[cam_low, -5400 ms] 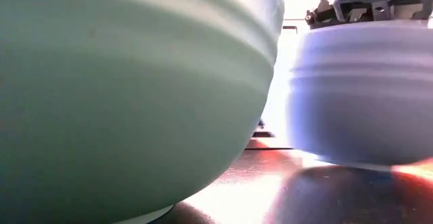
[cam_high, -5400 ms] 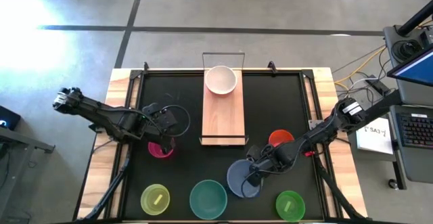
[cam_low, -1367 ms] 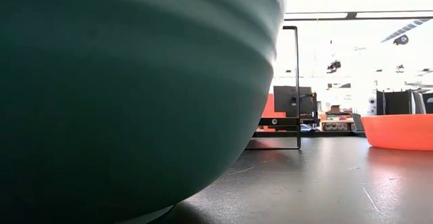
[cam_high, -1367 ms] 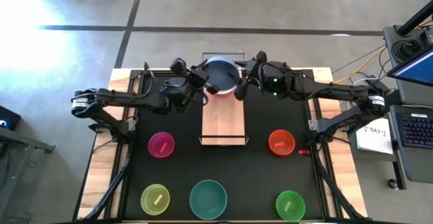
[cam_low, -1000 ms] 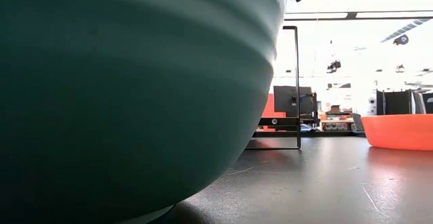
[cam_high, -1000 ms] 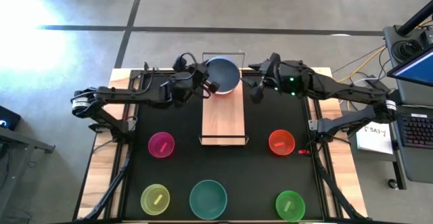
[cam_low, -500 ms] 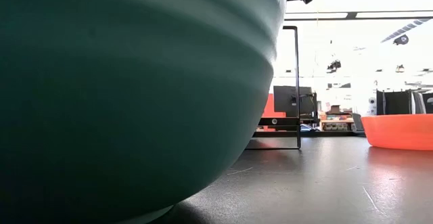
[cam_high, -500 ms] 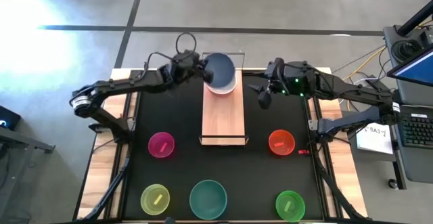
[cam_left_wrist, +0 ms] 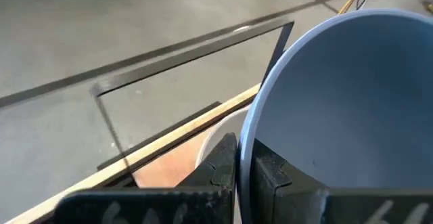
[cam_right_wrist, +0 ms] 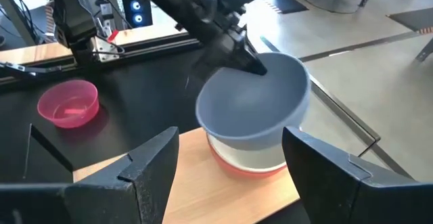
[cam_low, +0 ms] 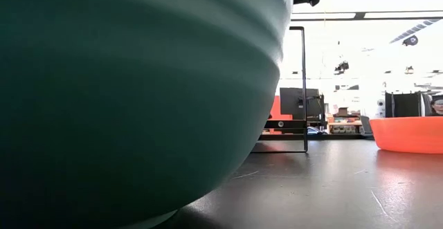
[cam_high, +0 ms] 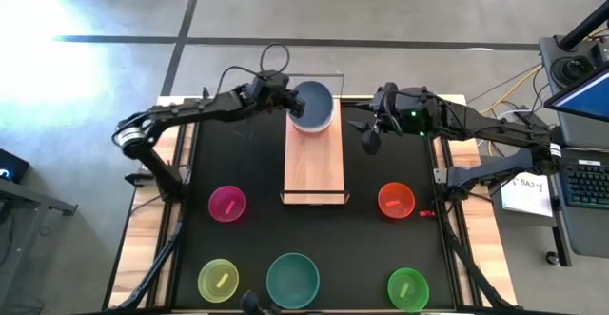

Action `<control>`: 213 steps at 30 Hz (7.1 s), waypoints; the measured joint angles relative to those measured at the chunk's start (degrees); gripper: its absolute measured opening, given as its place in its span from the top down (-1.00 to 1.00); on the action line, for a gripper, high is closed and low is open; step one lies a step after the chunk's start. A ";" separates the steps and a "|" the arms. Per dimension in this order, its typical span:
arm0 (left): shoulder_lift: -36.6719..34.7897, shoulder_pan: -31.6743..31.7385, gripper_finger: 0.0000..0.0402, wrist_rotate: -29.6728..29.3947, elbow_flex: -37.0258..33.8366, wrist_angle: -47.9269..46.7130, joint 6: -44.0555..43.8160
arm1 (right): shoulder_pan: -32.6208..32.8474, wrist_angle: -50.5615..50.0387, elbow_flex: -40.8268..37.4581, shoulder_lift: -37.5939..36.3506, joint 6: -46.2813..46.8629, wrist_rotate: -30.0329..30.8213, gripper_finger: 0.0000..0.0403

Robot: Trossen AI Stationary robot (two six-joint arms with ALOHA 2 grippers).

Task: Place and stack bowls onto a shelf
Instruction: Stack the large blue bowl on top of the large white bowl on the shelf, then stack the large green bowl on top of the large blue bowl on the shelf

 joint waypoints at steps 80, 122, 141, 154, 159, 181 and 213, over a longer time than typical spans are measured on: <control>-1.88 -40.67 0.44 -2.45 20.83 -35.24 11.64 | 0.00 -15.68 -0.04 0.21 9.70 -0.02 -0.21; 2.31 -58.76 0.44 15.13 -6.32 -18.36 -37.04 | 0.39 -26.40 -0.04 0.21 17.59 0.09 -0.21; 6.71 -58.86 0.88 17.16 -6.23 -16.39 -35.51 | 0.39 -26.42 -0.04 0.21 17.58 0.11 -0.21; 5.85 -58.80 0.99 24.25 -3.45 -20.24 -33.72 | 0.39 -26.72 -0.04 0.21 17.57 0.11 -0.21; 5.76 -58.80 1.00 24.97 4.93 -37.58 -30.45 | 0.39 -27.24 -0.04 0.21 17.58 0.11 -0.21; 4.94 -53.83 1.00 -10.44 47.44 -83.79 -31.99 | 0.39 -23.73 -0.04 0.21 17.39 -1.72 -0.21; 11.83 -16.47 1.00 -25.36 51.21 -58.07 8.56 | 0.26 7.97 -0.04 3.66 13.85 8.08 -0.21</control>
